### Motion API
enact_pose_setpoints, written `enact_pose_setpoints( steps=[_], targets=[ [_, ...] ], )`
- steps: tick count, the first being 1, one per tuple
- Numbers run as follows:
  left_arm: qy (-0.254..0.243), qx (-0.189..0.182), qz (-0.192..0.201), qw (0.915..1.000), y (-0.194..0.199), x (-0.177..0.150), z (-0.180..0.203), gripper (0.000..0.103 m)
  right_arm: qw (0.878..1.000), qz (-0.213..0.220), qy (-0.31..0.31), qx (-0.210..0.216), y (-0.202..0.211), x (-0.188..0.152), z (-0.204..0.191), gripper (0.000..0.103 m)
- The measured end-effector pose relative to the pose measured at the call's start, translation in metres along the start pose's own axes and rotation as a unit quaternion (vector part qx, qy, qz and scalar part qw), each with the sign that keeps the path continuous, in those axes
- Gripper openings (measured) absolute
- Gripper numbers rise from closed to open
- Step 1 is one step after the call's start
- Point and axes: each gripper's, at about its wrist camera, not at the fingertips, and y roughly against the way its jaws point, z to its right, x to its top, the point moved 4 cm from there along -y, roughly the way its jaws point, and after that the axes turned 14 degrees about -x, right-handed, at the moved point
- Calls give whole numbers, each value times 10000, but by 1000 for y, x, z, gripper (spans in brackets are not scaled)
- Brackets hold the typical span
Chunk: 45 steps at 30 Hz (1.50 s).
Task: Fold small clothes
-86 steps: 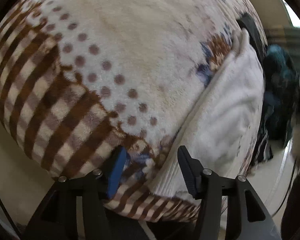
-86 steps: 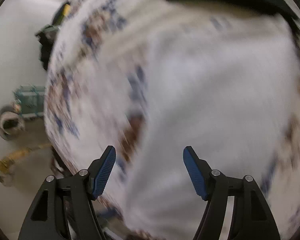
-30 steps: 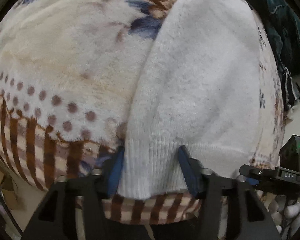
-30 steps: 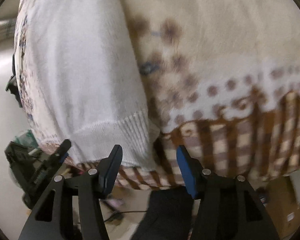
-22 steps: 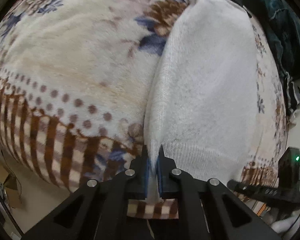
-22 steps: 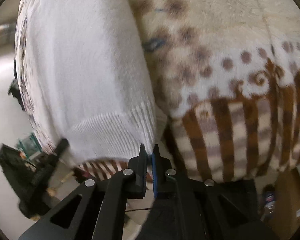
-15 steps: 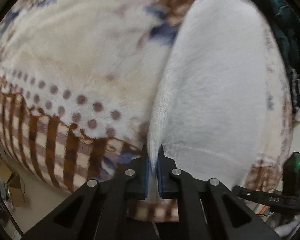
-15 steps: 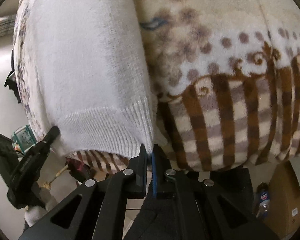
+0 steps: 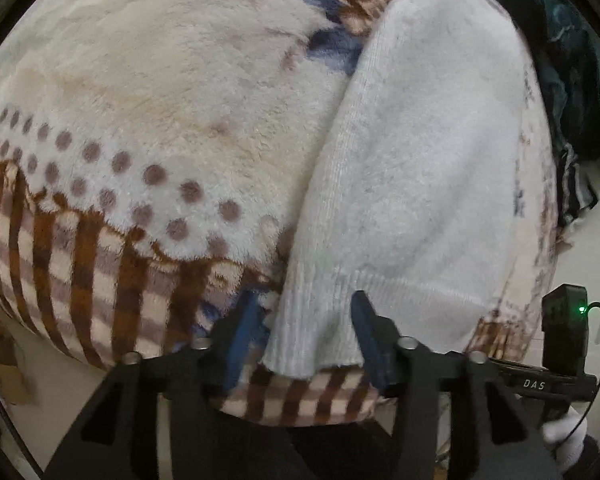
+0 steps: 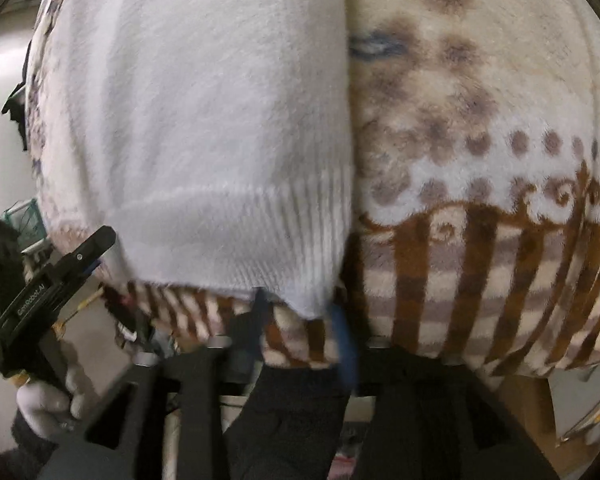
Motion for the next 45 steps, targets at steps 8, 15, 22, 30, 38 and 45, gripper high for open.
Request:
enact_pose_setpoints(
  steps=[8,15,22,30,38,45],
  targets=[
    [59,-519,303,9982,9,21,-1,64,9955,783,-387,365,55,5,27,60],
    [-325,-675,-193,9970,-22,22,0,79,9904,320,-738,1122,9,27,41,63],
    [-532,-969,-187,9937,-23,16,21,59,9766,471,-815,1934,-17,22,28,67],
    [-266,-1338,134,9906,-3,8,48,14,9671,348,-932,2343,-12,2,14,13],
    [-252,-2231,833,9709,66,50,94,14,9498,1097,-933,2777,89,8,7,12],
    [-394,-2857,1278,9490,98,132,138,14,9337,1959,-741,2903,194,50,-8,12]
  ],
)
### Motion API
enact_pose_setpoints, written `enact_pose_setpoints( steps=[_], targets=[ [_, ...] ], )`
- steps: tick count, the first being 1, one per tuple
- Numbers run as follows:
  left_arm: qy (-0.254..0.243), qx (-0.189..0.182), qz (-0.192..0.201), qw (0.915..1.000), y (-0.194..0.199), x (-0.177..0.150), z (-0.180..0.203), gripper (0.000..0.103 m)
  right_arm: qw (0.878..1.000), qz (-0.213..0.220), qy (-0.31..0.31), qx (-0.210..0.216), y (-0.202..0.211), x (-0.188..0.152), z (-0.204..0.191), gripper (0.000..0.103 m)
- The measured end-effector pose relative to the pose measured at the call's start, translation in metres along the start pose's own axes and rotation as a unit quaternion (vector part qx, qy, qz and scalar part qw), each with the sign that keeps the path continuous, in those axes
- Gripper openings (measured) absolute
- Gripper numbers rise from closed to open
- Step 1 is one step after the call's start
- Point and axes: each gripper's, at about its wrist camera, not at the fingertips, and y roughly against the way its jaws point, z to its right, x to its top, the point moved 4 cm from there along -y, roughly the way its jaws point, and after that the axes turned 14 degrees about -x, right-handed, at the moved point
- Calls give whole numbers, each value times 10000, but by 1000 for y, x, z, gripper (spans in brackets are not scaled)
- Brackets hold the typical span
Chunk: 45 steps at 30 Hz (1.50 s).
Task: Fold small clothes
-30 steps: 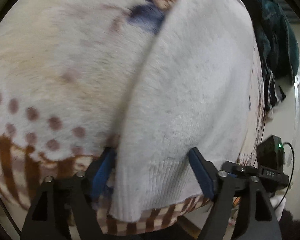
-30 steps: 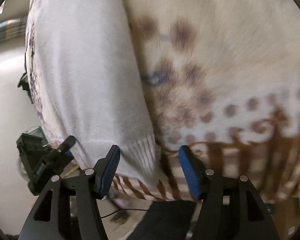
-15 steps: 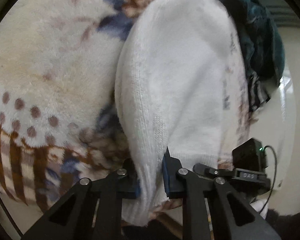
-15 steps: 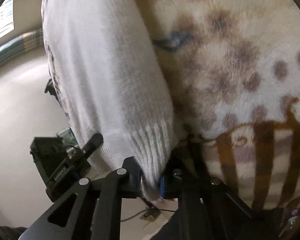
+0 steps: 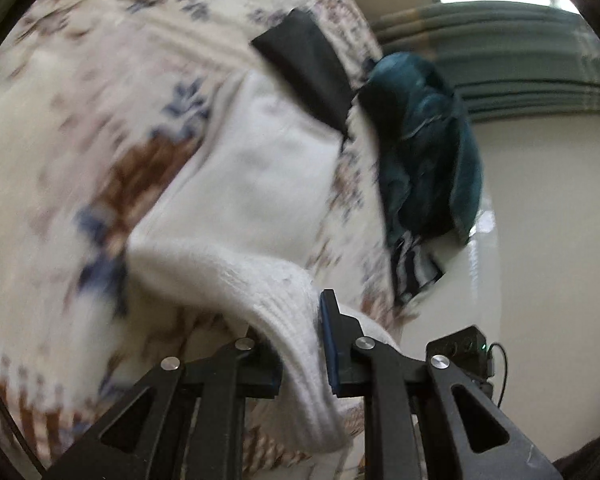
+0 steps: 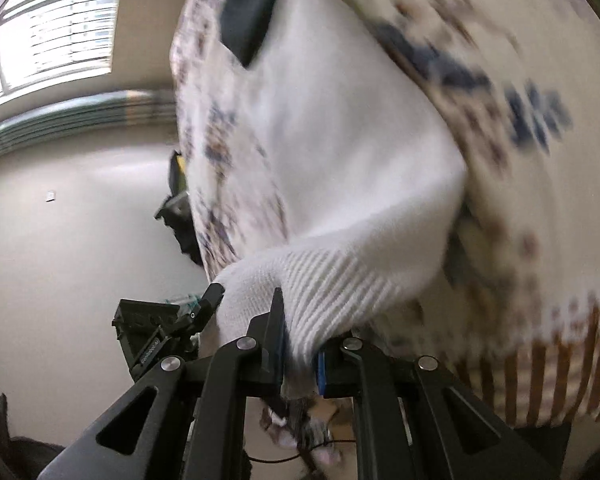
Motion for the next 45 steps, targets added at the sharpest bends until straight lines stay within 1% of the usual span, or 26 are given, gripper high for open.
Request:
enact_pose_setpoints(
  steps=[8,11,12,13,14,16,18,19,20,21,22,23,25,26,28,29,30,31,32,33,34,35,36,38,41,45],
  targets=[
    [-133,13,202,9997,-52,123,3,14,9954,892,343,-55,21,138,-65,12],
    [162,-45,34,9999,-89,171,-15,17,9939,1029,331,-208,13,196,-67,12],
    [289,-10,-26,9996,-98,182,-21,21,9946,970,271,-243,5,215,-66,12],
    [469,-100,-76,9988,-108,196,-30,34,9945,969,188,-353,-3,232,-65,12],
    [577,-158,-21,9982,-112,208,-36,55,9946,955,70,-410,-9,254,-62,15],
    [690,-342,228,9968,-112,230,-41,64,9963,808,-175,-232,-21,289,-54,17],
    [776,-393,453,9952,-106,247,-45,64,9964,744,-397,-42,-30,317,-51,23],
    [694,-302,527,9957,-102,254,-45,65,9956,816,-452,70,-27,326,-52,39],
    [548,-170,535,9969,-100,256,-42,65,9947,897,-473,192,-22,333,-54,50],
    [238,100,464,9986,-99,257,-36,65,9936,991,-433,325,-15,337,-56,63],
    [-183,515,279,9981,-100,255,-29,65,9930,1074,-353,352,-9,338,-56,68],
    [-496,872,118,9949,-105,254,-25,65,9925,1205,-182,133,2,339,-57,71],
    [-1264,1487,-354,9801,-118,238,-14,65,9899,1326,99,-487,11,335,-55,71],
    [-1622,1803,-670,9678,-130,227,-10,65,9861,1375,302,-883,13,331,-53,71],
    [-2052,2074,-1003,9512,-145,213,-13,65,9798,1348,595,-1349,8,324,-50,71],
    [-2279,2300,-1114,9395,-153,207,-14,63,9752,1294,750,-1629,2,322,-49,71],
    [-2517,2448,-1247,9280,-161,200,-15,63,9711,1271,866,-1824,-4,320,-47,70],
    [-2693,2456,-1335,9216,-168,194,-17,48,9661,1235,1047,-2013,-13,318,-47,70],
    [-2773,2487,-1411,9172,-172,191,-19,7,9605,1174,1198,-2222,-22,317,-47,67],
    [-2869,2573,-1542,9098,-179,185,-24,3,9574,1130,1300,-2318,-28,314,-48,58],
    [-2937,2574,-1500,9083,-179,185,-25,2,9554,1041,1422,-2371,-38,314,-50,53],
    [-3024,2572,-1377,9074,-176,185,-24,2,9518,937,1582,-2454,-48,310,-50,31],
    [-3040,2567,-1294,9082,-172,186,-23,2,9450,910,1723,-2628,-57,311,-52,5],
    [-2964,2538,-994,9153,-157,193,-19,2,9350,1045,1824,-2856,-64,312,-54,5],
    [-2724,2606,-582,9244,-136,214,-22,2,9313,1376,1717,-2904,-50,314,-57,4],
    [-2291,2700,-448,9341,-124,231,-44,2,9307,1705,1393,-2920,-23,321,-53,4]
  ],
)
